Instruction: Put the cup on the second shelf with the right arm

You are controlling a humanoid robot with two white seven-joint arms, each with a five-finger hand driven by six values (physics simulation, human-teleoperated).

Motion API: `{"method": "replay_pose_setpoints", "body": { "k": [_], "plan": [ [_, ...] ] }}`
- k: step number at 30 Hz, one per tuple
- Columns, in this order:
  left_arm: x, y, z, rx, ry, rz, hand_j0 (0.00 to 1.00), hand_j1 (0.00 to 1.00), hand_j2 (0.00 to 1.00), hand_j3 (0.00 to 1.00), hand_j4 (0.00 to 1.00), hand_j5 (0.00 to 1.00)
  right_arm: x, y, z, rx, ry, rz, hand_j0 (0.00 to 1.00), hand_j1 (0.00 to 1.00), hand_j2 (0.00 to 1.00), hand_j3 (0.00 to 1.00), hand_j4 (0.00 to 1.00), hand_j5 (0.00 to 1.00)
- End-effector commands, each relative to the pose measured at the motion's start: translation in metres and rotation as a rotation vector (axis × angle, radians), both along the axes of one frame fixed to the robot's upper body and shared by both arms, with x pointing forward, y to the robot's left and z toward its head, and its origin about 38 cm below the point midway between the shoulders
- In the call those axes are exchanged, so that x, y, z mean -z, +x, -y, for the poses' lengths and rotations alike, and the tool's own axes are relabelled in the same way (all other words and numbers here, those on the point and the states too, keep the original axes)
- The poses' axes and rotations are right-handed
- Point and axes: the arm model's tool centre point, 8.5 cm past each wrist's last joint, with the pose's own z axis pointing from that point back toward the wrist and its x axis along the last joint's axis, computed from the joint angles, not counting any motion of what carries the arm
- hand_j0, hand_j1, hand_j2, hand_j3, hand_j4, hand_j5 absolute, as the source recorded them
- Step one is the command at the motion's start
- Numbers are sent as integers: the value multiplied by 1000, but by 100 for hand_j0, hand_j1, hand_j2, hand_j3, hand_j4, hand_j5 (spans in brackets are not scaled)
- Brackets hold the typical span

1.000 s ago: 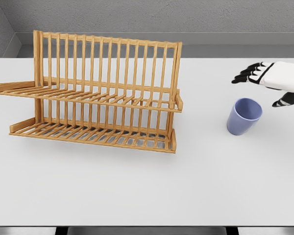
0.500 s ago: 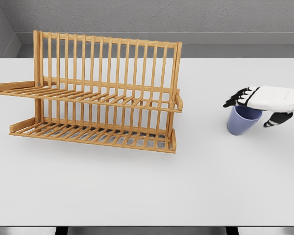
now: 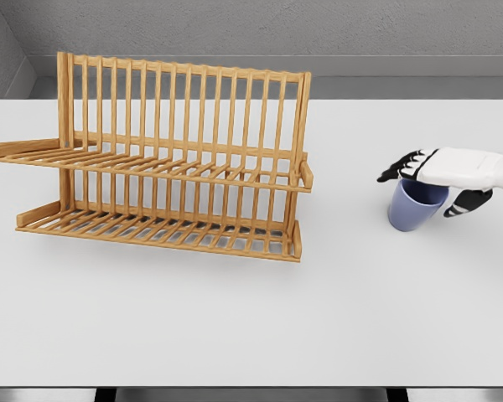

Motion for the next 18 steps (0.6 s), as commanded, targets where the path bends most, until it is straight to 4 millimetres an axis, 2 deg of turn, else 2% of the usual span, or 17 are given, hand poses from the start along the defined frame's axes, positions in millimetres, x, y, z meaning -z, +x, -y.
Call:
{"method": "replay_pose_setpoints", "body": {
  "k": [1,2,3,10,18],
  "plan": [
    [0,0,0,0,0,0,100,100,100,100,100,100,2,0,0,1,2,-6,80,80,80,80,80,80],
    [0,0,0,0,0,0,100,100,100,100,100,100,1,0,0,1,3,-7,71,71,71,71,71,71],
    [0,0,0,0,0,0,100,100,100,100,100,100,1,0,0,1,3,-7,68,68,68,68,68,68],
    [0,0,0,0,0,0,100,100,100,100,100,100,0,0,-1,0,3,-3,68,68,68,68,68,68],
    [0,0,0,0,0,0,100,100,100,100,100,100,-26,7,0,3,16,61,68,68,68,68,68,68]
  ]
}}
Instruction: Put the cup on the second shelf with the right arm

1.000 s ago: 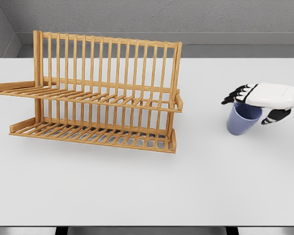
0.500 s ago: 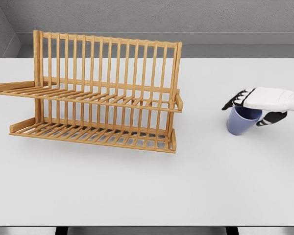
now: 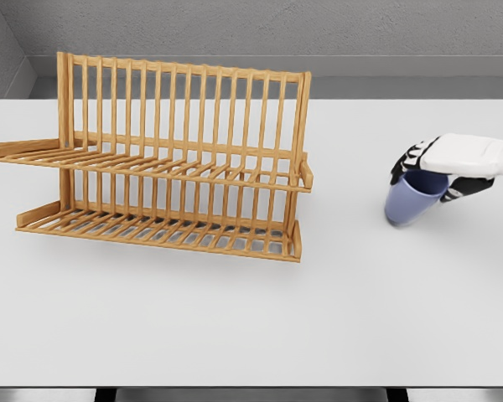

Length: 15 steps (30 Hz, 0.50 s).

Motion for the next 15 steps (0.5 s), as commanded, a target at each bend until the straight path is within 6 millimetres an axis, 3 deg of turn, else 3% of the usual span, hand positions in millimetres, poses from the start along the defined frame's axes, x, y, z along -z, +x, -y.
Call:
{"method": "replay_pose_setpoints", "body": {
  "k": [1,15],
  "plan": [
    [0,0,0,0,0,0,100,100,100,100,100,100,-6,1,2,8,10,13,68,68,68,68,68,68],
    [0,0,0,0,0,0,100,100,100,100,100,100,-34,3,-8,-25,26,82,64,64,64,64,64,64]
  ]
}}
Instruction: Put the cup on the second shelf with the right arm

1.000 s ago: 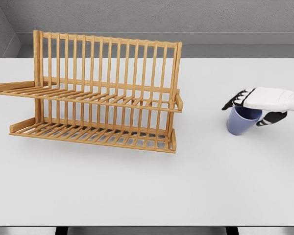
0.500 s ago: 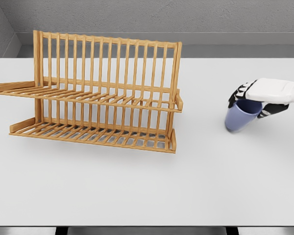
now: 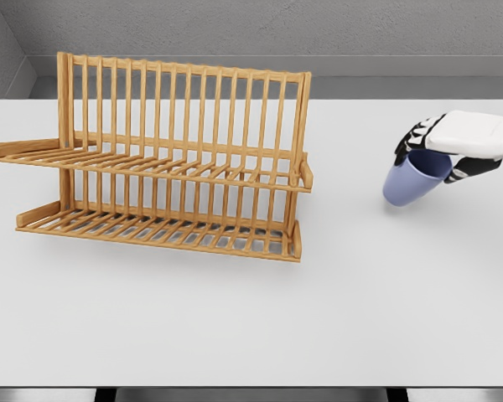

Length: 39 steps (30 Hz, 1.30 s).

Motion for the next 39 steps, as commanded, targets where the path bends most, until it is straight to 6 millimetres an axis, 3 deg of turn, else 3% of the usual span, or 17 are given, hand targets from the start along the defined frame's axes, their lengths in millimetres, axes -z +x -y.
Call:
{"method": "replay_pose_setpoints", "body": {
  "k": [1,17,23,39],
  "plan": [
    [0,0,0,0,0,0,100,100,100,100,100,100,-10,-2,-4,-12,11,24,64,64,64,64,64,64],
    [0,0,0,0,0,0,100,100,100,100,100,100,-64,-10,-29,-98,34,178,64,64,64,64,64,64],
    [0,-1,0,0,0,-2,100,100,100,100,100,100,-70,-24,-61,-199,46,214,62,62,62,62,62,62],
    [0,0,0,0,0,0,100,100,100,100,100,100,-82,-23,-91,-272,98,260,61,61,61,61,61,61]
  ]
}}
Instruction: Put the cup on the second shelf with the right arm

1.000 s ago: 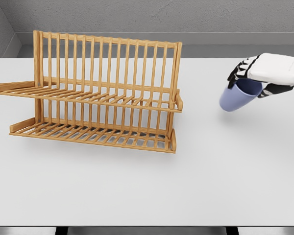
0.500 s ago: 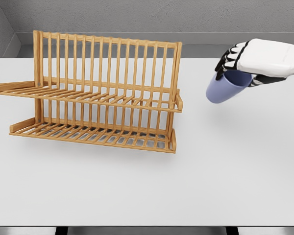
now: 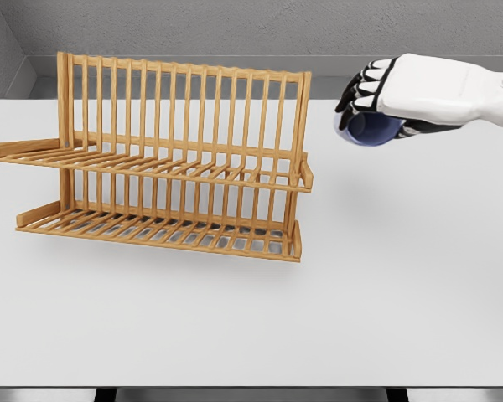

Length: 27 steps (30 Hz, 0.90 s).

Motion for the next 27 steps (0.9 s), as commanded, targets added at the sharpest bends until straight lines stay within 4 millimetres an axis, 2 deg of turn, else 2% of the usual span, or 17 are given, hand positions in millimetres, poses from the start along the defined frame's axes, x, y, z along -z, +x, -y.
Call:
{"method": "replay_pose_setpoints", "body": {
  "k": [1,4,7,12,17,22,27],
  "plan": [
    [0,0,0,0,0,0,100,100,100,100,100,100,2,-1,-7,-18,13,-7,61,61,61,61,61,61],
    [0,-1,0,0,0,-2,100,100,100,100,100,100,0,-6,-18,-55,15,7,61,61,61,61,61,61],
    [0,-1,0,0,0,-2,100,100,100,100,100,100,0,-6,-21,-61,18,8,61,61,61,61,61,61],
    [0,0,0,0,0,0,100,100,100,100,100,100,10,-5,-49,-126,12,-13,61,61,61,61,61,61],
    [0,0,0,0,0,0,100,100,100,100,100,100,14,-5,-59,-152,9,-22,61,61,61,61,61,61],
    [0,0,0,0,0,0,100,100,100,100,100,100,18,-6,-78,-201,-4,-32,61,61,61,61,61,61],
    [0,0,0,0,0,0,100,100,100,100,100,100,22,-7,-83,-214,-8,-42,61,61,61,61,61,61]
  ]
}}
